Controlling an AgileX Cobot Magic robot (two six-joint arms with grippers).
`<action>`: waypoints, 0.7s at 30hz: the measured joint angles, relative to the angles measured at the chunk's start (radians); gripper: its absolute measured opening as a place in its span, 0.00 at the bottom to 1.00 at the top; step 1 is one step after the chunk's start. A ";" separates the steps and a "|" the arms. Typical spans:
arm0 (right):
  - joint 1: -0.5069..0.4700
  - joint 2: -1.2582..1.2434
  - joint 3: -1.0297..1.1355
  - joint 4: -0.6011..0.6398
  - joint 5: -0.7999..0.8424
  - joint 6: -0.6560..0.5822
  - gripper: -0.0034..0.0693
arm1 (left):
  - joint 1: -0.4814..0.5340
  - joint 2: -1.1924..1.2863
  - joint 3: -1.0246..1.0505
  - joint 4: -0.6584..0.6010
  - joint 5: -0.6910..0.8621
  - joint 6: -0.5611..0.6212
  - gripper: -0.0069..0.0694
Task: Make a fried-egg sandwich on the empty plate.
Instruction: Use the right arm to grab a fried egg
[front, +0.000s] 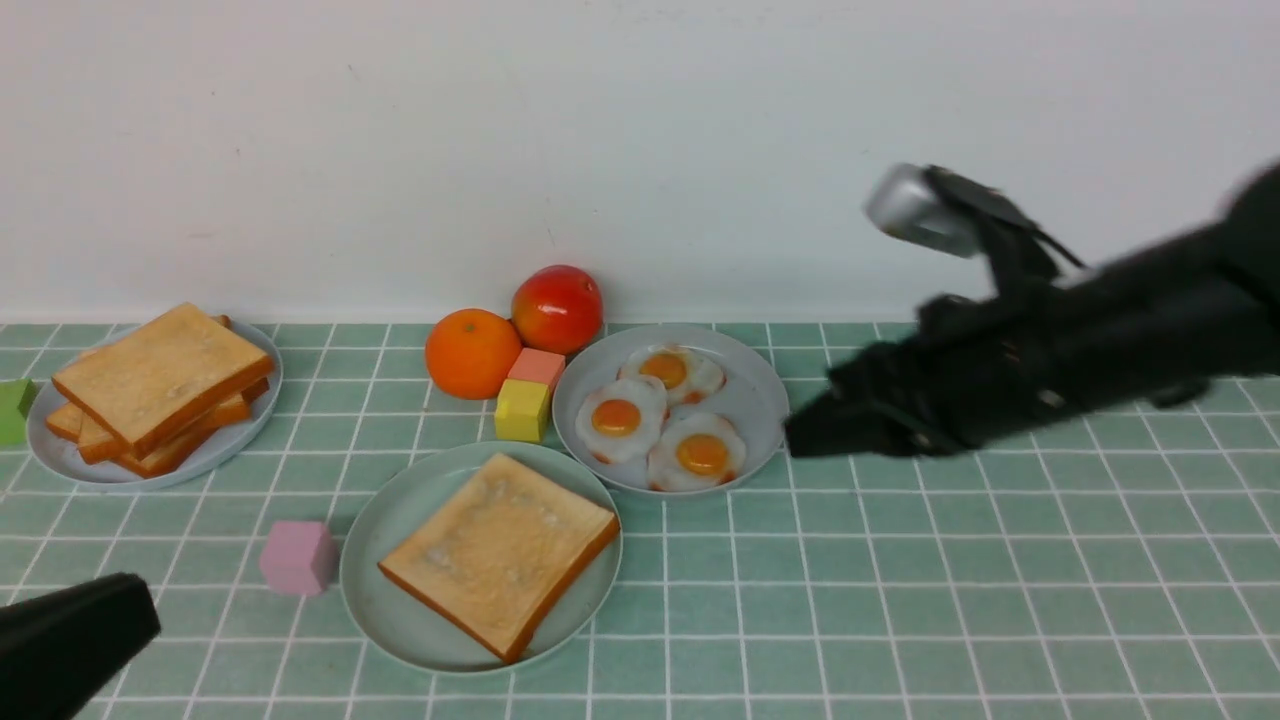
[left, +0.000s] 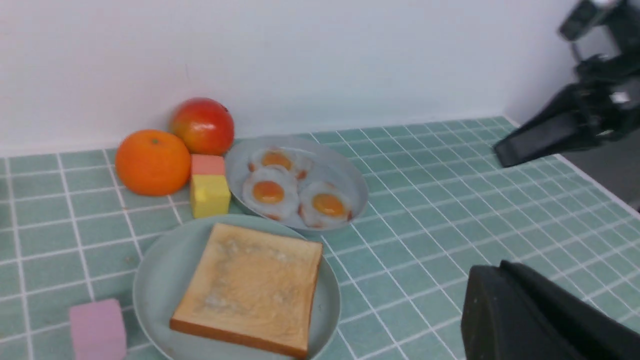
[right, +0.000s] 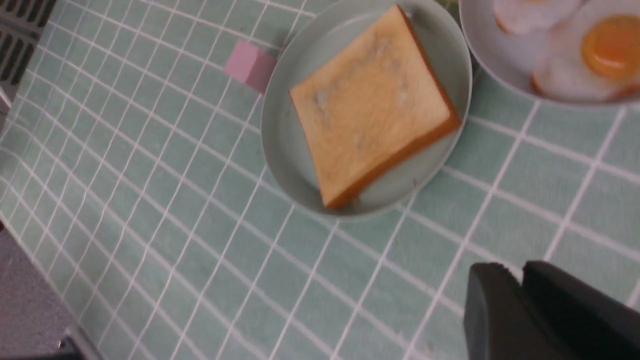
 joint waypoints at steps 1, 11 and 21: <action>0.000 0.072 -0.060 0.004 -0.007 0.011 0.28 | 0.000 -0.005 0.001 0.028 -0.014 -0.026 0.07; 0.000 0.439 -0.377 0.009 -0.023 0.076 0.57 | 0.000 -0.005 0.004 0.048 -0.044 -0.049 0.07; 0.000 0.712 -0.657 0.026 -0.028 0.082 0.59 | 0.000 -0.005 0.004 0.049 -0.044 -0.049 0.07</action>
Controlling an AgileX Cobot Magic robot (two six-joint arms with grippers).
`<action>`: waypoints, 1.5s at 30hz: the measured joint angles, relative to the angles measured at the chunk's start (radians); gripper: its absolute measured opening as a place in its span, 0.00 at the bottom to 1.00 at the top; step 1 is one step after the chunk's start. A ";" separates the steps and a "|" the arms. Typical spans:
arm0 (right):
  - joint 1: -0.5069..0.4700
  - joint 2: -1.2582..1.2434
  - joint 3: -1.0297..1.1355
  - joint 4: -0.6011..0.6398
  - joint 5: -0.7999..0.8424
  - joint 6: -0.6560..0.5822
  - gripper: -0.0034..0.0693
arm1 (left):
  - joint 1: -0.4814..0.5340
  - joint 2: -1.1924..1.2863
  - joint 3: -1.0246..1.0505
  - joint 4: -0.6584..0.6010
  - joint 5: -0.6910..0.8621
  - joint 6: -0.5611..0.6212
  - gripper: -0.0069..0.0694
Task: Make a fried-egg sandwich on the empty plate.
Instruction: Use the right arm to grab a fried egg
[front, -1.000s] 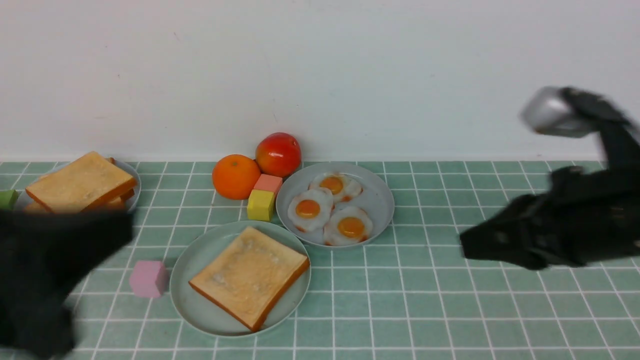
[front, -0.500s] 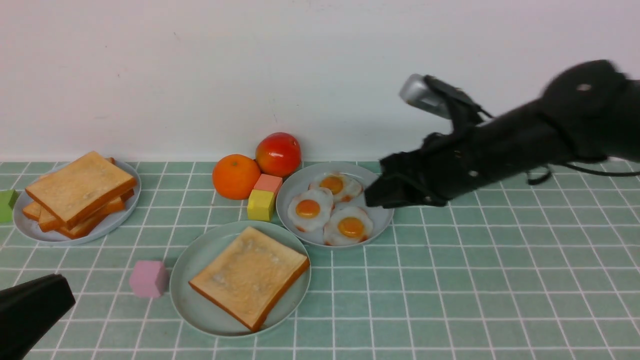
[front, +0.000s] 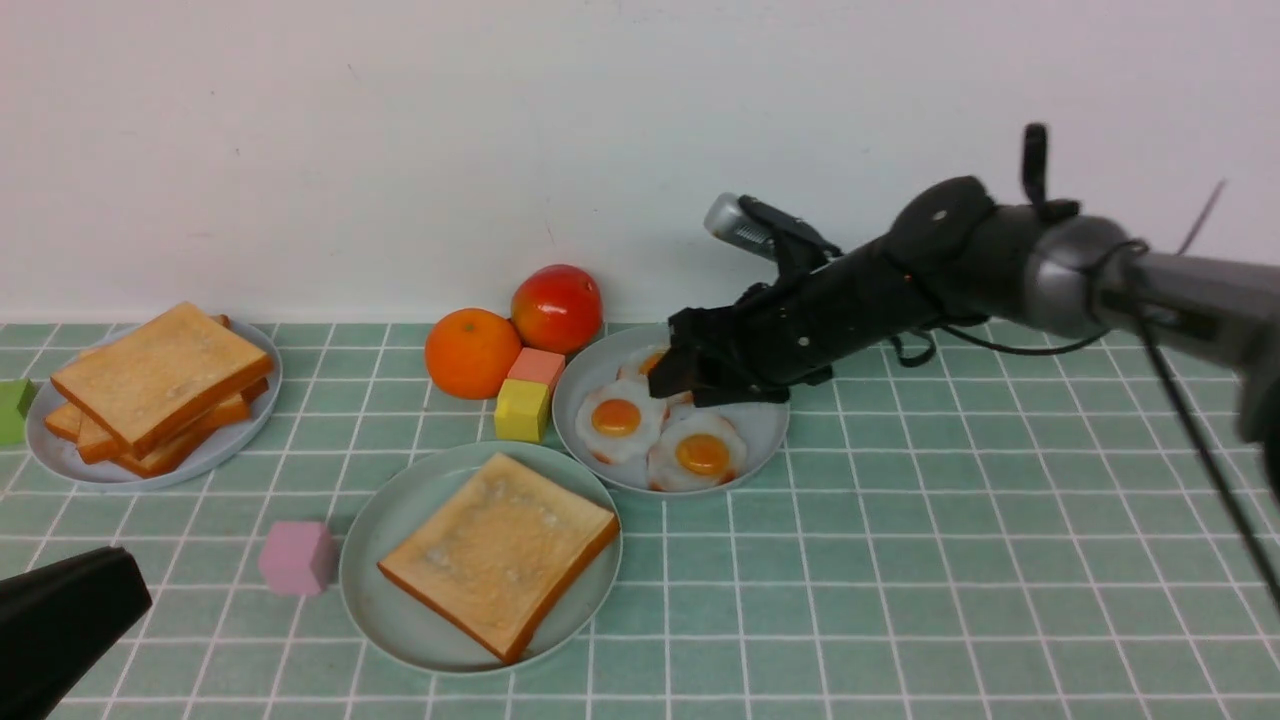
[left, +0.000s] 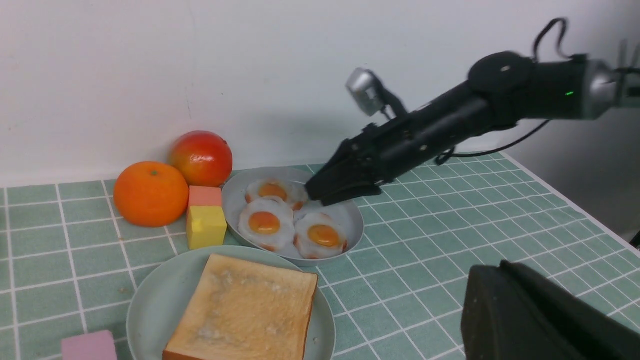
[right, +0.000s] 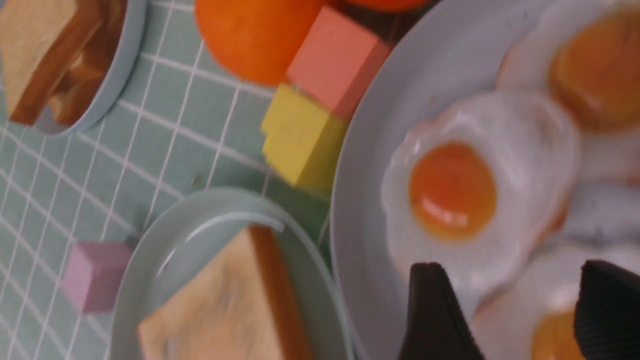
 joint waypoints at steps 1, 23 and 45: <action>0.000 0.027 -0.026 0.002 0.000 0.006 0.59 | 0.000 0.000 0.000 0.000 0.000 0.000 0.07; 0.000 0.144 -0.128 0.052 -0.039 0.049 0.59 | 0.000 0.000 0.000 0.003 -0.001 0.000 0.07; 0.021 0.150 -0.128 0.038 -0.065 -0.012 0.45 | 0.000 0.000 0.000 0.003 -0.001 -0.001 0.08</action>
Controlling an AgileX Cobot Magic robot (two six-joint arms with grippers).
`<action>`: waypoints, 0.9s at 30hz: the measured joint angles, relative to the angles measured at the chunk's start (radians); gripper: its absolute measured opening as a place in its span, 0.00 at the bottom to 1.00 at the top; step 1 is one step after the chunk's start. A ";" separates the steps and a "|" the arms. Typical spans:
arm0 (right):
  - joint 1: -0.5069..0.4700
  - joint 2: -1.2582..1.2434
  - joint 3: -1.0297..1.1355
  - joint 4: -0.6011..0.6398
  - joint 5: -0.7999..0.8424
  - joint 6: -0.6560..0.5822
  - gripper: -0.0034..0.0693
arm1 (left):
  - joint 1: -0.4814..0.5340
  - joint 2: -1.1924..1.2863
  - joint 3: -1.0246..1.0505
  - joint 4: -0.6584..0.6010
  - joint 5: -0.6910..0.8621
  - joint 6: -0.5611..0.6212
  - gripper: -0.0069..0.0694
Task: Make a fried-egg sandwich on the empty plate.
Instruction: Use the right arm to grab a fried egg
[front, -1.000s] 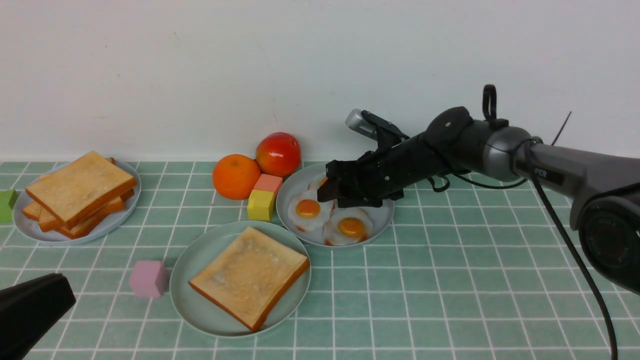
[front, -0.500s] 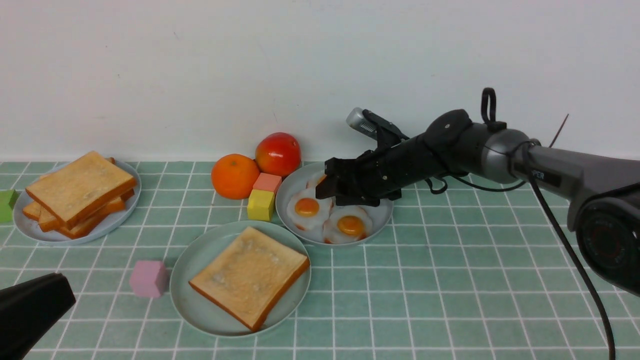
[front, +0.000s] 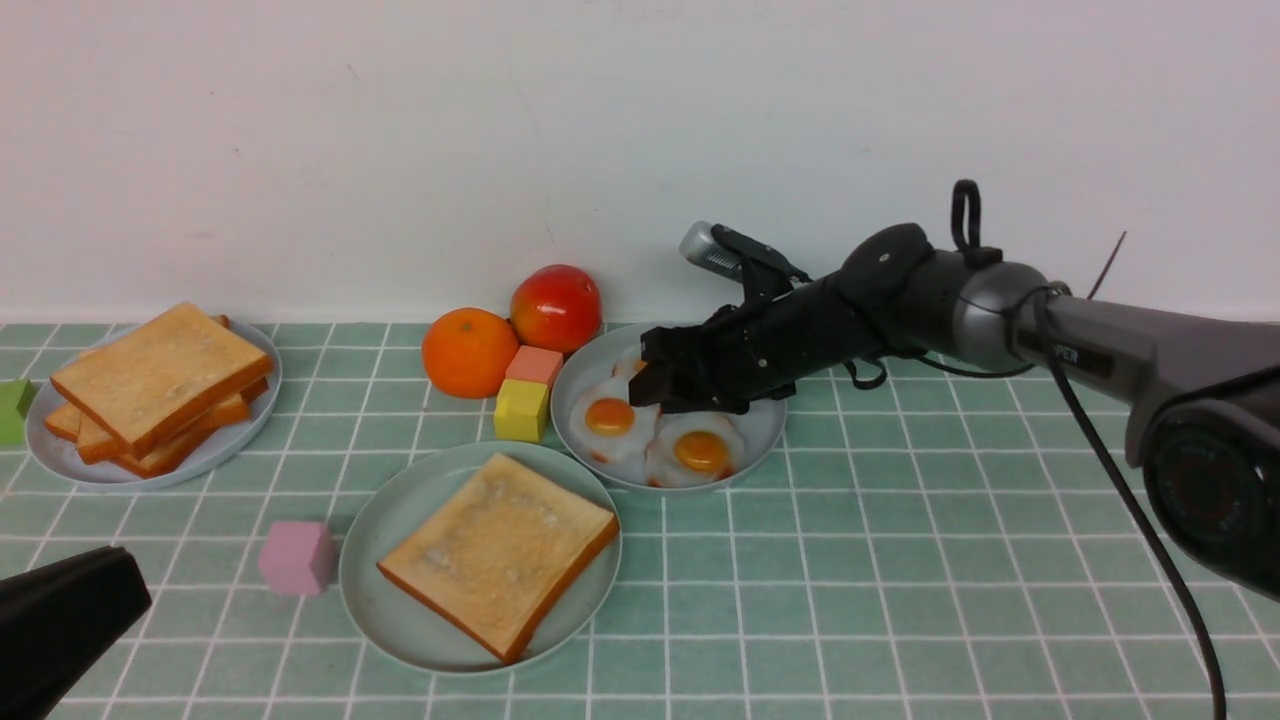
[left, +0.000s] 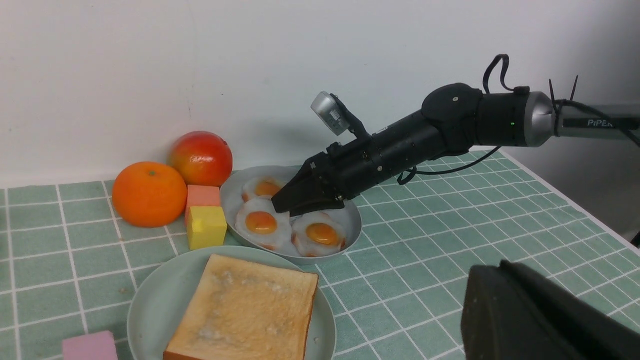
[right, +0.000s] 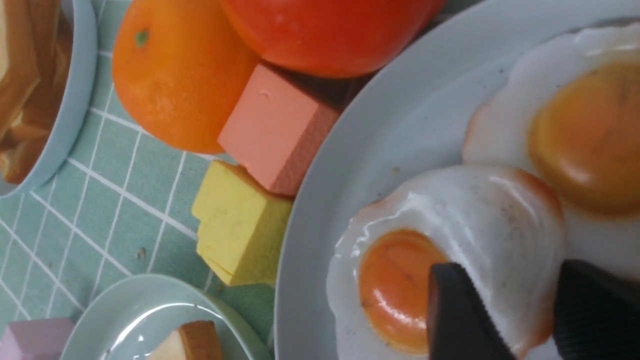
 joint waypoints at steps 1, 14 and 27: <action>0.004 0.001 0.000 -0.007 -0.005 -0.001 0.44 | 0.000 0.000 0.000 0.000 0.000 0.000 0.08; 0.009 0.011 -0.008 -0.035 -0.021 -0.003 0.29 | 0.000 0.000 0.000 0.000 0.000 0.000 0.08; 0.009 0.005 -0.008 -0.032 -0.031 0.011 0.17 | 0.000 0.000 0.000 0.006 0.024 0.000 0.09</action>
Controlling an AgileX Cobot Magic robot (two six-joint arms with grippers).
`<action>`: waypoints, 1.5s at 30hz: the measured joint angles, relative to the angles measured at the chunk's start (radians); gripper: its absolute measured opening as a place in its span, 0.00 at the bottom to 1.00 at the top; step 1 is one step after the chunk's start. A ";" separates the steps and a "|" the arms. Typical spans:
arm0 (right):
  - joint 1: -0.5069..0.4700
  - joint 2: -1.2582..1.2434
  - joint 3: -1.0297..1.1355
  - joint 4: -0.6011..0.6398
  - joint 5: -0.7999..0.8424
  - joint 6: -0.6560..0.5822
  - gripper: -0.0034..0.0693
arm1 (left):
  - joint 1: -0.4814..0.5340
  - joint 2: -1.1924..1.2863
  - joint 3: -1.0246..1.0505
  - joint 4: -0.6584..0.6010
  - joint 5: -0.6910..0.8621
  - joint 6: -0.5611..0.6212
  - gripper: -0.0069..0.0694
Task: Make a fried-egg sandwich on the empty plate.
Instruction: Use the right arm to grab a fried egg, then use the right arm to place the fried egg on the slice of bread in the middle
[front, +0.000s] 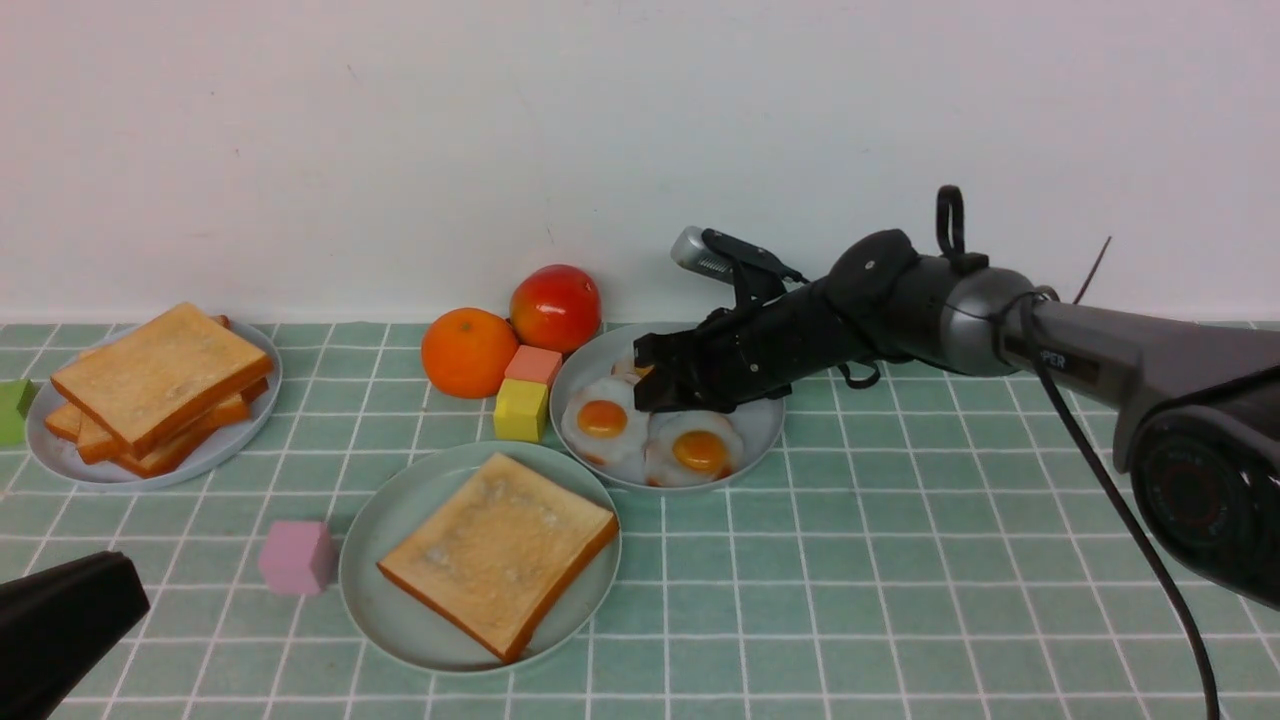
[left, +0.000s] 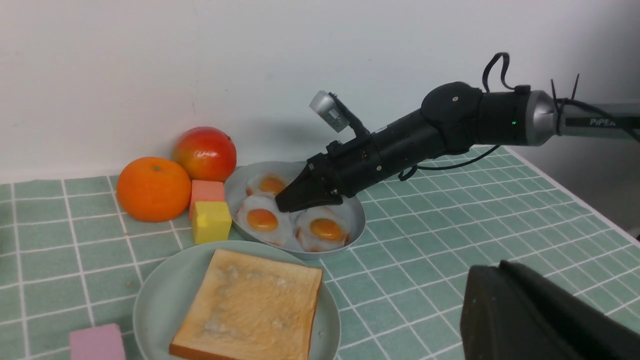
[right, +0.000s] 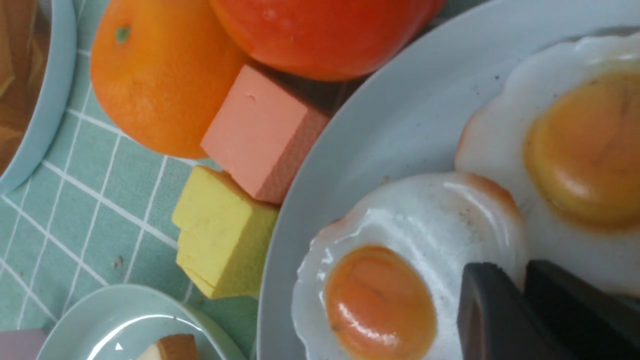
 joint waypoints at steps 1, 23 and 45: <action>0.000 -0.011 0.002 -0.005 0.003 -0.002 0.17 | 0.000 0.000 0.000 0.005 0.009 0.000 0.09; 0.136 -0.232 0.111 -0.129 0.260 0.006 0.17 | 0.000 0.000 0.000 0.056 0.092 0.000 0.10; 0.207 -0.149 0.179 -0.066 0.042 0.174 0.37 | 0.000 0.000 0.000 0.058 0.090 0.000 0.11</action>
